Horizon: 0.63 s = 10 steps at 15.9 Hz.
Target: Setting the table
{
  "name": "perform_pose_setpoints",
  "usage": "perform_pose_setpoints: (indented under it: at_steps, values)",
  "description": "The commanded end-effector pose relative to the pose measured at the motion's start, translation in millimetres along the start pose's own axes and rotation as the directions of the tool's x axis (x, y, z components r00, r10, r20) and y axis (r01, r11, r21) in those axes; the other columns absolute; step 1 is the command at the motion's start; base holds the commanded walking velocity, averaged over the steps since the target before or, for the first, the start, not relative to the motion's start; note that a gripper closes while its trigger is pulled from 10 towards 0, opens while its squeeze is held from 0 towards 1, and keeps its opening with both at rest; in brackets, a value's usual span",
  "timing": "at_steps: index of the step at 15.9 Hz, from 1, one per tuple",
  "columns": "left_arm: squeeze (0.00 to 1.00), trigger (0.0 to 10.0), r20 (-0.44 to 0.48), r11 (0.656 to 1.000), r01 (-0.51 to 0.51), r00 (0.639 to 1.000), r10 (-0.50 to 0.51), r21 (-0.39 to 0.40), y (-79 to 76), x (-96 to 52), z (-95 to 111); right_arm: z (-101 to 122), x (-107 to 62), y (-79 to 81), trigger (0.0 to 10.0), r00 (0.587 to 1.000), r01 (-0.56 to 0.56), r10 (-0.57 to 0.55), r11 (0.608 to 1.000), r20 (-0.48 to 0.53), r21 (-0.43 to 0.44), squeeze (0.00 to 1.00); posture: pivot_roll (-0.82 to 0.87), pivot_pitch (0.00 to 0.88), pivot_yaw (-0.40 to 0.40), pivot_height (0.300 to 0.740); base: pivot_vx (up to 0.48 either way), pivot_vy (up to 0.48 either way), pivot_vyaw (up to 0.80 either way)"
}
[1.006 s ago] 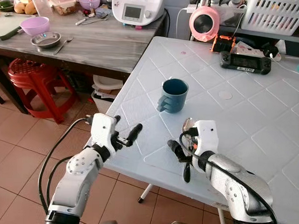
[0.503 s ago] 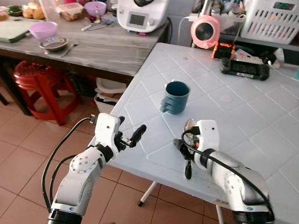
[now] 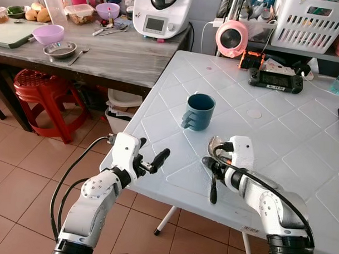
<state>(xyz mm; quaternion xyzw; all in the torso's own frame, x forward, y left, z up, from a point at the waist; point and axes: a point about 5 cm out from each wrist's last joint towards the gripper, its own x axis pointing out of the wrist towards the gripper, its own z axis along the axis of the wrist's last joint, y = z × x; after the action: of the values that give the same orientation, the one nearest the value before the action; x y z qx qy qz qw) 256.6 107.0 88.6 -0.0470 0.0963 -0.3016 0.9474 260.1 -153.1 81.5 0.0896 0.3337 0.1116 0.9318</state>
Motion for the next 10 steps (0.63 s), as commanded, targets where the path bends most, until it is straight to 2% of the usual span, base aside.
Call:
perform_pose_setpoints:
  at_steps: [1, 3, 6, 8, 10]
  values:
    - [0.00, 10.0, 0.003, 1.000, 0.010, 1.000, -0.010, 0.017, -1.1, 0.7, 4, -59, 5.9, -18.0, 0.0, 0.953, 0.079, -0.052, 0.994, -0.298, 0.079, 0.00, -0.04, 0.000, 0.039, 0.740, 0.000, 0.000, 0.00]
    - [0.00, 10.0, 0.001, 1.000, 0.013, 1.000, -0.013, 0.019, -1.5, 1.0, 4, -60, 5.4, -21.1, 0.0, 0.950, 0.079, -0.046, 0.993, -0.310, 0.092, 0.00, -0.04, 0.000, 0.037, 0.740, 0.000, 0.000, 0.00]
    - [0.00, 10.0, -0.006, 1.000, 0.019, 1.000, -0.019, 0.017, -3.9, 2.0, 2, -60, 4.8, -41.0, 0.0, 0.940, 0.058, -0.066, 0.998, -0.335, -0.032, 0.00, -0.04, 0.000, 0.030, 0.740, 0.000, 0.000, 0.00]
    - [0.00, 10.0, -0.008, 1.000, 0.021, 1.000, -0.020, 0.016, -4.5, 2.1, 2, -60, 5.2, -44.7, 0.0, 0.938, 0.056, -0.065, 0.998, -0.340, -0.035, 0.00, -0.04, 0.000, 0.028, 0.740, 0.000, 0.000, 0.00]
    - [0.00, 10.0, -0.014, 1.000, 0.024, 1.000, -0.024, 0.018, -5.4, 1.6, 0, -66, 4.6, -58.2, 0.0, 0.925, 0.062, -0.076, 0.997, -0.372, -0.049, 0.00, -0.04, 0.000, 0.025, 0.740, 0.000, 0.000, 0.00]
